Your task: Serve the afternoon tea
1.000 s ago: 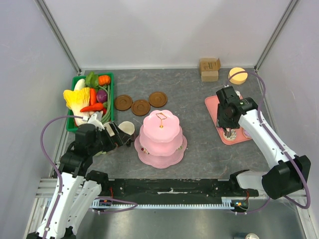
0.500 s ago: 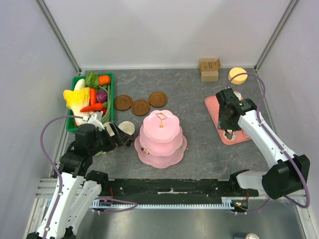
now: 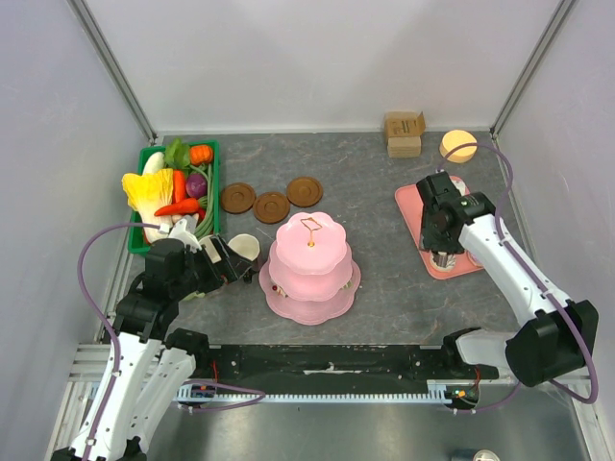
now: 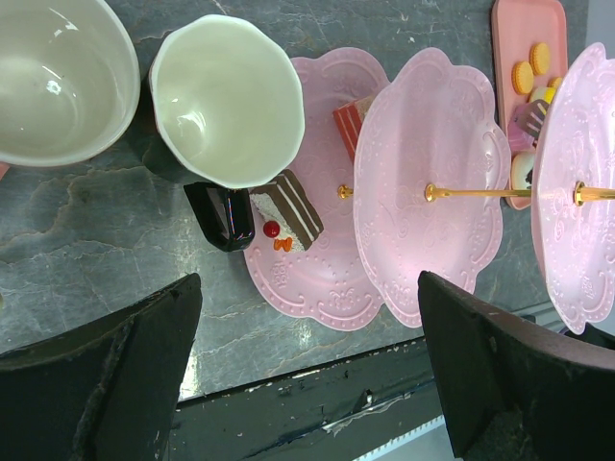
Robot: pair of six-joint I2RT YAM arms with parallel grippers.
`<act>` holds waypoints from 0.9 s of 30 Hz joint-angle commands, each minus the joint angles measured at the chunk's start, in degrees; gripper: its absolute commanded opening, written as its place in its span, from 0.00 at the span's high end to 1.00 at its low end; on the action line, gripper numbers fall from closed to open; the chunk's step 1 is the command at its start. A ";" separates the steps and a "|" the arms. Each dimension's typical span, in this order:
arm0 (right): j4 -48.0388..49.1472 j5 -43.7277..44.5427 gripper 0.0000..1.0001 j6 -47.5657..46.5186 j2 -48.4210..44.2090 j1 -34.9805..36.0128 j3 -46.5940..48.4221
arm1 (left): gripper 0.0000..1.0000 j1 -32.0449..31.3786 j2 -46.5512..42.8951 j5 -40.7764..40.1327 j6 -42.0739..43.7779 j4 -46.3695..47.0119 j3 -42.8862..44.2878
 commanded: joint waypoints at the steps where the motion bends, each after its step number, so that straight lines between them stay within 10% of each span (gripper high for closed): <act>1: 3.73 -4.30 0.45 1.61 -1.40 -0.05 -1.70 | 0.01 0.07 -0.45 0.16 1.51 1.85 0.93; 27: 10.50 -6.40 0.69 -2.59 -17.30 -0.05 11.03 | 0.01 0.07 0.17 -1.33 0.45 1.85 0.66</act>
